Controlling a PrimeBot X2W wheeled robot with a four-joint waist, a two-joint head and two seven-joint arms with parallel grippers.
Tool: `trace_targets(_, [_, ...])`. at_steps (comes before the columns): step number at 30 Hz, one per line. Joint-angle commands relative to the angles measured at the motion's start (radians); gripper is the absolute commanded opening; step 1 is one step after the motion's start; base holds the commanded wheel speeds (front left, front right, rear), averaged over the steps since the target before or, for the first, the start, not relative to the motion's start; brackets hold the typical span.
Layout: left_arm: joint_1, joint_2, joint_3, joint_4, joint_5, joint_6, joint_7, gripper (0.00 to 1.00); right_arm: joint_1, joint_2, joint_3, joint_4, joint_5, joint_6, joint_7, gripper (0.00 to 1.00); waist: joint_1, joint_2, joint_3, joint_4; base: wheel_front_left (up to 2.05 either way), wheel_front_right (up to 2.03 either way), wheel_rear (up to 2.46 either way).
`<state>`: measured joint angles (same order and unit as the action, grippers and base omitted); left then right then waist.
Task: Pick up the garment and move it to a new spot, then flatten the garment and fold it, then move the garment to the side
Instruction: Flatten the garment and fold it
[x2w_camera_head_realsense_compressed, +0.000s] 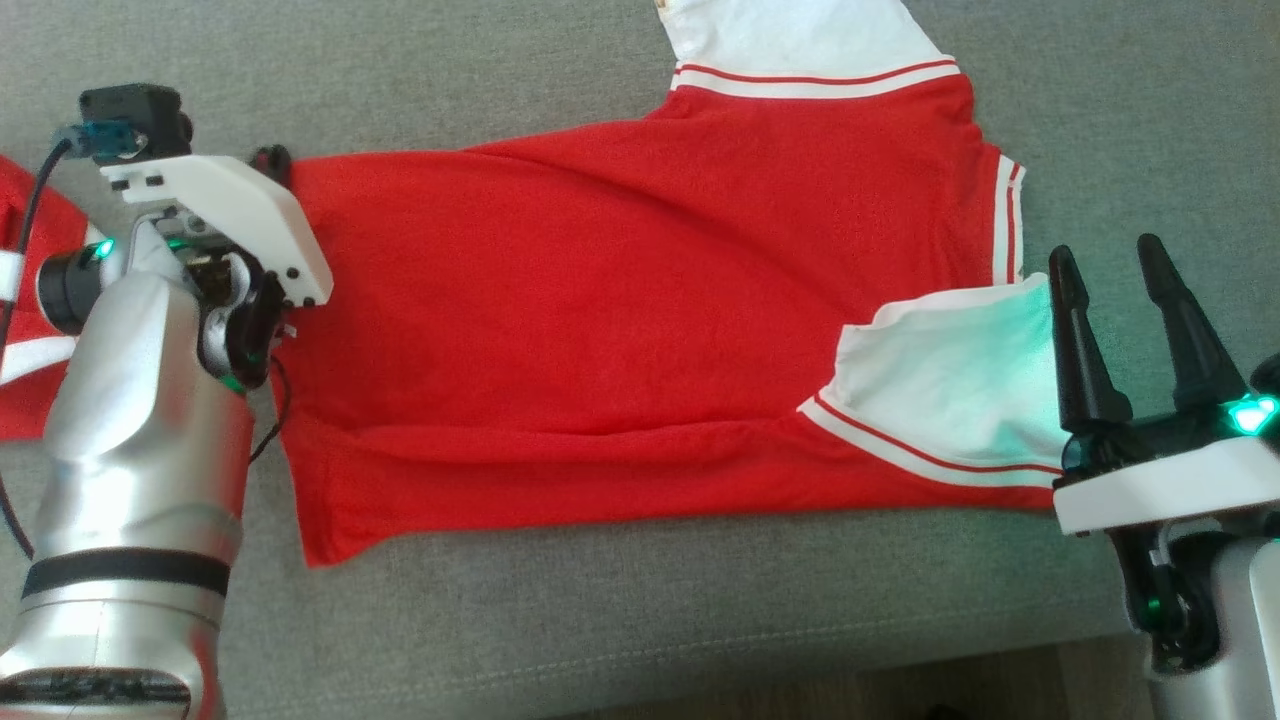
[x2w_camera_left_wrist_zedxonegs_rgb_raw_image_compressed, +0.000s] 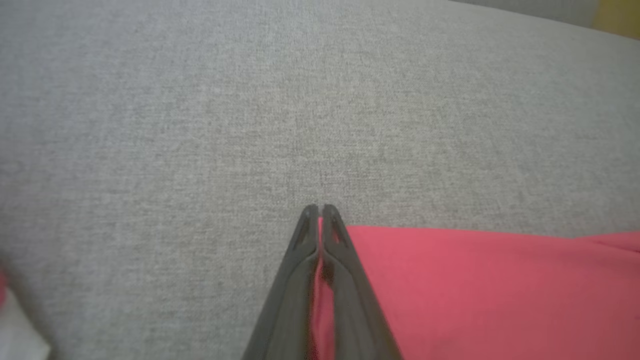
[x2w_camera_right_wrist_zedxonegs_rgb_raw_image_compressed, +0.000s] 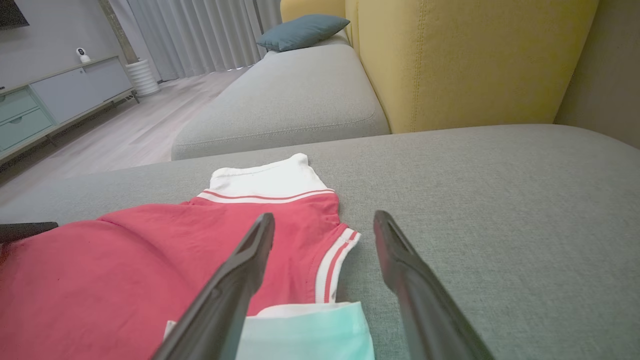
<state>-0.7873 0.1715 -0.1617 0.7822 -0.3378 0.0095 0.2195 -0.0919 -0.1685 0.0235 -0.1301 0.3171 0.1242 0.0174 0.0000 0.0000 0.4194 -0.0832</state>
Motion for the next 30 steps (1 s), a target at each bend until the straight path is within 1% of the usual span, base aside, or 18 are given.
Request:
trace_targets(1, [0.0,0.032,0.011,0.003,-0.006,-0.005,0.026,0.0,-0.009,-0.013,0.013,-0.029,0.011,0.007,-0.001,1.0,0.0,0.0,-0.003,0.002,0.0,0.0,0.0])
trace_targets(4, [-0.003,0.031,0.002,0.006,-0.008,-0.012,0.036,0.0,-0.011,-0.014,0.007,-0.026,0.011,0.007,0.009,1.0,0.0,0.0,-0.012,0.007,0.0,0.0,0.0])
trace_targets(8, [-0.011,0.035,-0.003,-0.02,0.0,-0.005,-0.008,0.0,-0.039,-0.035,0.004,-0.016,0.018,0.007,0.022,1.0,0.0,0.0,-0.022,0.012,0.0,0.0,0.0])
trace_targets(11, [-0.02,0.032,-0.009,-0.045,0.004,-0.004,-0.03,0.0,-0.094,-0.081,0.009,0.03,0.04,0.007,0.048,1.0,0.0,0.0,-0.024,0.019,0.0,0.0,0.0])
trace_targets(16, [-0.044,0.014,-0.03,-0.1,0.01,-0.001,-0.034,0.0,-0.233,-0.168,0.026,0.159,0.117,0.007,0.098,1.0,0.0,0.0,0.002,0.05,0.0,0.0,0.0])
trace_targets(17, [-0.044,0.014,-0.03,-0.1,0.01,-0.001,-0.034,0.0,-0.233,-0.168,0.026,0.159,0.117,0.007,0.098,1.0,0.0,0.0,0.002,0.05,0.0,0.0,0.0])
trace_targets(18, [-0.049,0.009,-0.035,-0.112,0.01,-0.003,-0.03,0.0,-0.265,-0.185,0.031,0.186,0.134,0.007,0.104,1.0,0.0,0.0,0.011,0.059,0.0,0.0,0.0])
trace_targets(19, [-0.054,0.004,-0.04,-0.125,0.01,-0.003,-0.025,0.0,-0.298,-0.201,0.04,0.215,0.153,0.007,0.114,1.0,0.0,0.0,0.02,0.068,0.0,0.0,0.0])
trace_targets(20, [-0.066,-0.005,-0.051,-0.151,0.01,-0.007,-0.013,0.0,-0.364,-0.232,0.061,0.265,0.184,0.007,0.13,1.0,0.0,0.0,0.041,0.088,0.0,0.0,0.0])
trace_targets(23, [-0.08,-0.015,-0.063,-0.185,0.006,-0.013,0.007,0.0,-0.467,-0.27,0.106,0.335,0.224,0.007,0.162,1.0,0.0,0.0,0.071,0.114,0.0,0.0,0.0])
trace_targets(30, [-0.098,-0.039,-0.091,-0.261,0.0,-0.022,0.026,0.0,-0.707,-0.325,0.239,0.516,0.291,0.007,0.241,1.0,0.0,0.0,0.124,0.171,0.0,0.0,0.0])
